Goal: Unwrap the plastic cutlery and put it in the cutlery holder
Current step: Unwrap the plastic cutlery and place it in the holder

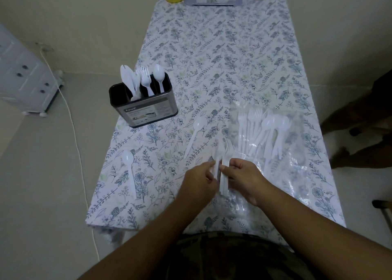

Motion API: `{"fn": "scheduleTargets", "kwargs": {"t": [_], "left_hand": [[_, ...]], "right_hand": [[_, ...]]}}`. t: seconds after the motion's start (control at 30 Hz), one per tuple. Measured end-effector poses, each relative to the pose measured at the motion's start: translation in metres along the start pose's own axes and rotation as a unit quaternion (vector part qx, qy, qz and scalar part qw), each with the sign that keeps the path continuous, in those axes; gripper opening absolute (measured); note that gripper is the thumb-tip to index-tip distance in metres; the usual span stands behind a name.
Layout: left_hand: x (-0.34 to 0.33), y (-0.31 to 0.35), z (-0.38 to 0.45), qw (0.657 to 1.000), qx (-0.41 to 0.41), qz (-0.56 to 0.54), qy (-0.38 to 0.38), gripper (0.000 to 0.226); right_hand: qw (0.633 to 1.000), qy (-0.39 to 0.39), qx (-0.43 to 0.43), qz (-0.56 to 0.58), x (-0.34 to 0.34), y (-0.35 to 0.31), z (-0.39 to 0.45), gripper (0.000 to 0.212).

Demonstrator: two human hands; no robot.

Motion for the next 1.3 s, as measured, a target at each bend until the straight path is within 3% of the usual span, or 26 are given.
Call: {"fn": "scheduleTargets", "kwargs": {"t": [0.13,0.33,0.5,0.6,0.77,0.9,1.0,1.13,1.3], "left_hand": [[0.004,-0.002,0.005,1.000,-0.014,-0.004,0.006,0.053],[0.013,-0.015,0.002,0.991,0.046,-0.123,-0.013,0.034],[0.017,-0.024,0.001,0.984,0.078,-0.158,-0.008,0.017],[0.024,-0.022,0.003,0.987,0.076,-0.137,0.036,0.010],[0.040,-0.007,0.006,0.984,0.057,-0.100,0.136,0.034],[0.049,-0.008,0.008,0.984,0.029,-0.094,0.149,0.007],[0.058,-0.013,0.009,0.985,0.003,-0.073,0.156,0.010],[0.074,-0.020,0.009,0.986,-0.034,-0.054,0.154,0.018],[0.074,-0.032,-0.001,0.986,-0.057,-0.044,0.152,0.026]], "right_hand": [[0.999,-0.023,0.013,-0.024,-0.014,-0.004,-0.002,0.024],[0.997,-0.081,0.004,-0.010,-0.026,-0.005,-0.004,0.012],[0.997,-0.061,0.020,-0.039,-0.029,-0.002,-0.001,0.019],[0.994,-0.046,0.054,-0.084,-0.031,-0.007,0.003,0.031],[0.962,-0.020,0.183,-0.202,-0.047,-0.018,-0.001,0.036],[0.907,0.013,0.263,-0.329,-0.058,-0.024,0.001,0.033],[0.883,-0.046,0.281,-0.373,-0.072,-0.026,-0.002,0.023],[0.893,-0.095,0.286,-0.334,-0.079,-0.040,-0.005,0.027],[0.906,-0.058,0.282,-0.310,-0.084,-0.034,-0.002,0.019]]}}
Point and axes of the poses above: each hand's wrist, its own z-axis towards the middle knuckle, its own x-axis out of the back of the hand, y = z × x, the point moved 5 cm from there along z, towards the middle knuckle, and after that the axes turned 7 degrees about z, right-handed, at the moved point
